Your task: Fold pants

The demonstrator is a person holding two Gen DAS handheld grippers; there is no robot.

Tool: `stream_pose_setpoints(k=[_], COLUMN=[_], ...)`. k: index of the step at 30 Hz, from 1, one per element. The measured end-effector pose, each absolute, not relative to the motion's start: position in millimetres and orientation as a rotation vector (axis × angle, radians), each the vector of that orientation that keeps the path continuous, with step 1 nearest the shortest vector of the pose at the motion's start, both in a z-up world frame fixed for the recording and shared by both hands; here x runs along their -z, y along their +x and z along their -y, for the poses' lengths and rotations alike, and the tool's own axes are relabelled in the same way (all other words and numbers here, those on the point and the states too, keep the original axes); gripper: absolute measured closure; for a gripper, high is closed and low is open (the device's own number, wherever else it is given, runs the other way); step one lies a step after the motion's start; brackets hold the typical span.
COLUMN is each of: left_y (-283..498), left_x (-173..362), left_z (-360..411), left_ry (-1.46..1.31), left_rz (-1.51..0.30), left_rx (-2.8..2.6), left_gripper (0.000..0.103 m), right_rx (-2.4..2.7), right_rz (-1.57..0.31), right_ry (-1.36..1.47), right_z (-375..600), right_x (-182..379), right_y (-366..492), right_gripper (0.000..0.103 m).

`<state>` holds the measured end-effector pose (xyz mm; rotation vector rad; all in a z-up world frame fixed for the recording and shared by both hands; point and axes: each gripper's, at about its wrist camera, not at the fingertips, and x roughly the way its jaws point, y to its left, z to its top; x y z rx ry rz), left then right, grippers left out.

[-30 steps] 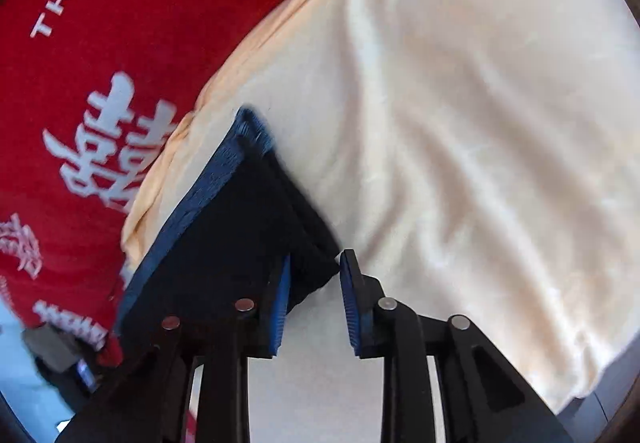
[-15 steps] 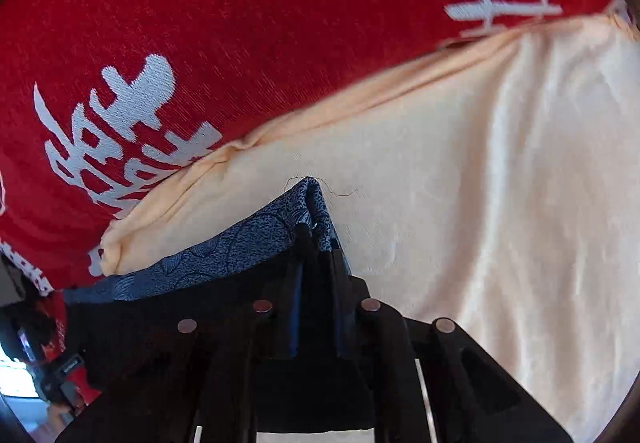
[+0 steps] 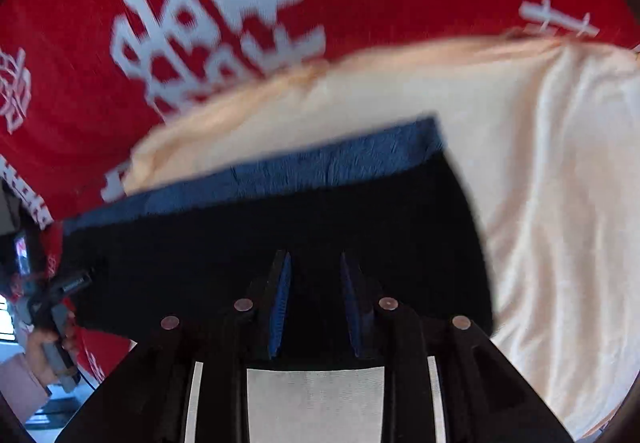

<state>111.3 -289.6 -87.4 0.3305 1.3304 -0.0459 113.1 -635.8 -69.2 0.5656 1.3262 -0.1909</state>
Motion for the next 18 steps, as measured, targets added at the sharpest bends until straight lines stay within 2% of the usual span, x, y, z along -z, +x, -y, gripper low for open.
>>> stream_pose_setpoints(k=[2,8,11,18], left_y=[109,106,111,155], left_x=[84,66,57,41], left_z=[273,224,196,135], left_ry=[0.339,0.301,0.296,0.294], left_rz=[-1.346,-1.347,-1.322,-1.233], left_rx=[0.037,0.029,0.055,0.117], left_gripper=[0.000,0.000,0.000,0.000], right_rx=[0.204,0.266,0.203,-0.048], right_rz=[-1.267,-1.263,-1.256,-1.290], right_ry=[0.640,0.763,0.789,0.724], right_z=[648,658,622,480], right_x=[70,44,34,17], right_y=[102,77,78,129], right_gripper=[0.076,0.072,0.065,0.064])
